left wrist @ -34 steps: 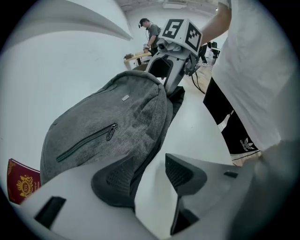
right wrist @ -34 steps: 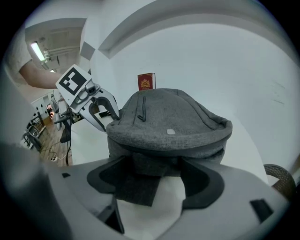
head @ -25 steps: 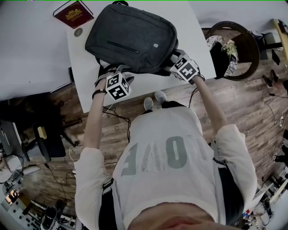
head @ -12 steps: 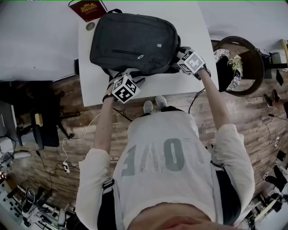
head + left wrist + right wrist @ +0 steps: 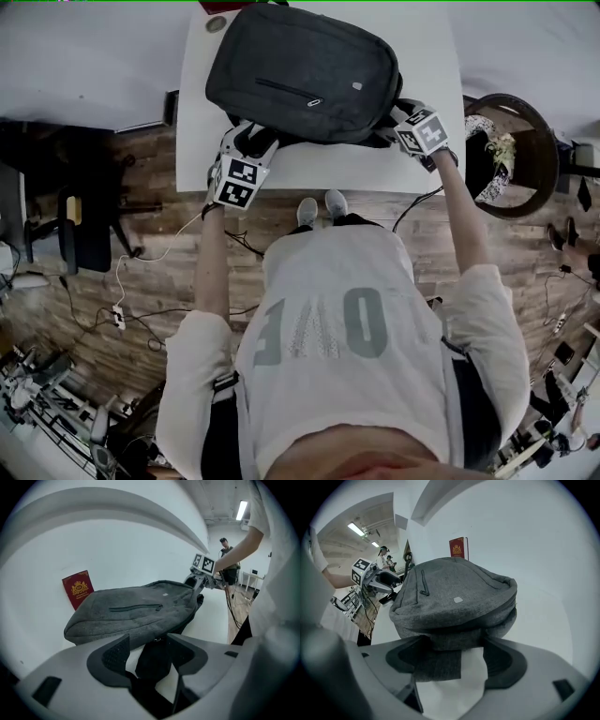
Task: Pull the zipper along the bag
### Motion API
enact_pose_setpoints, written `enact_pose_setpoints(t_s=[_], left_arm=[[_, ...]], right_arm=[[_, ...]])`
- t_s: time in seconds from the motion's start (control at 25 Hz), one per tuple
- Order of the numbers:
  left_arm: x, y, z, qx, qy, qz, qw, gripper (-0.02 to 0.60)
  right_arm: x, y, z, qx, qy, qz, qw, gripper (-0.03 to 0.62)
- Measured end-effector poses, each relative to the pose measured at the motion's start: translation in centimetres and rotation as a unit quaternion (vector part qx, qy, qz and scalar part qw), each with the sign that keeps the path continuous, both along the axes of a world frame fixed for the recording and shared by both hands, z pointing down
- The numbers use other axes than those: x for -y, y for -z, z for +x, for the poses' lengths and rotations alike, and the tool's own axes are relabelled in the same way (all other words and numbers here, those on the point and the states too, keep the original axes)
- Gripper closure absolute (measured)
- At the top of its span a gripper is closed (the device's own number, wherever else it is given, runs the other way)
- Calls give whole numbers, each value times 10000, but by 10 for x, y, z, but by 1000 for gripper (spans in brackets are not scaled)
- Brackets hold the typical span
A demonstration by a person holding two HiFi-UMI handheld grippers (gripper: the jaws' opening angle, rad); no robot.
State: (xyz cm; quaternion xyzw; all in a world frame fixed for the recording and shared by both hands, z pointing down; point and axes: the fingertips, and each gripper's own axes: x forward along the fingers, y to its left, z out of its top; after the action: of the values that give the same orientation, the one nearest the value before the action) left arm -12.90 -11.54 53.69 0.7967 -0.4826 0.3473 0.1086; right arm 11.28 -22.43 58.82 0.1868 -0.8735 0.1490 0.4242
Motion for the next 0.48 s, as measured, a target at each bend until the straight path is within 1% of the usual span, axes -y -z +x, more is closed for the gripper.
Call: enact_pose_setpoints(t_s=[0.04, 0.08, 0.16, 0.24, 0.32, 0.36, 0.4, 0.48], left_arm=[[1, -4, 0, 59, -3, -85, 9999, 354], [1, -8, 1, 35, 23, -195, 9998, 354], [3, -17, 6, -204, 259, -403, 9986, 354], [4, -22, 9, -398, 725, -525, 9952, 354], [6, -24, 5, -377, 1279, -556, 9895, 354], [8, -25, 2, -326, 1511, -559, 9864, 354], [8, -27, 0, -281, 1681, -571, 9837, 354], [8, -33, 0, -210, 1830, -650, 9807, 354]], right_arm=[[0, 0, 0, 8, -11, 0, 10000, 217], [-1, -1, -1, 20, -32, 2, 10000, 217], [-2, -2, 0, 79, -143, -33, 9999, 217], [-2, -5, 3, 219, -381, -177, 9989, 217], [-2, -5, 4, 433, -627, -277, 9967, 217], [-2, -5, 5, 496, -698, -240, 9960, 217], [-2, -4, 6, 519, -749, -179, 9957, 218], [-3, -4, 8, 537, -830, -94, 9951, 218]])
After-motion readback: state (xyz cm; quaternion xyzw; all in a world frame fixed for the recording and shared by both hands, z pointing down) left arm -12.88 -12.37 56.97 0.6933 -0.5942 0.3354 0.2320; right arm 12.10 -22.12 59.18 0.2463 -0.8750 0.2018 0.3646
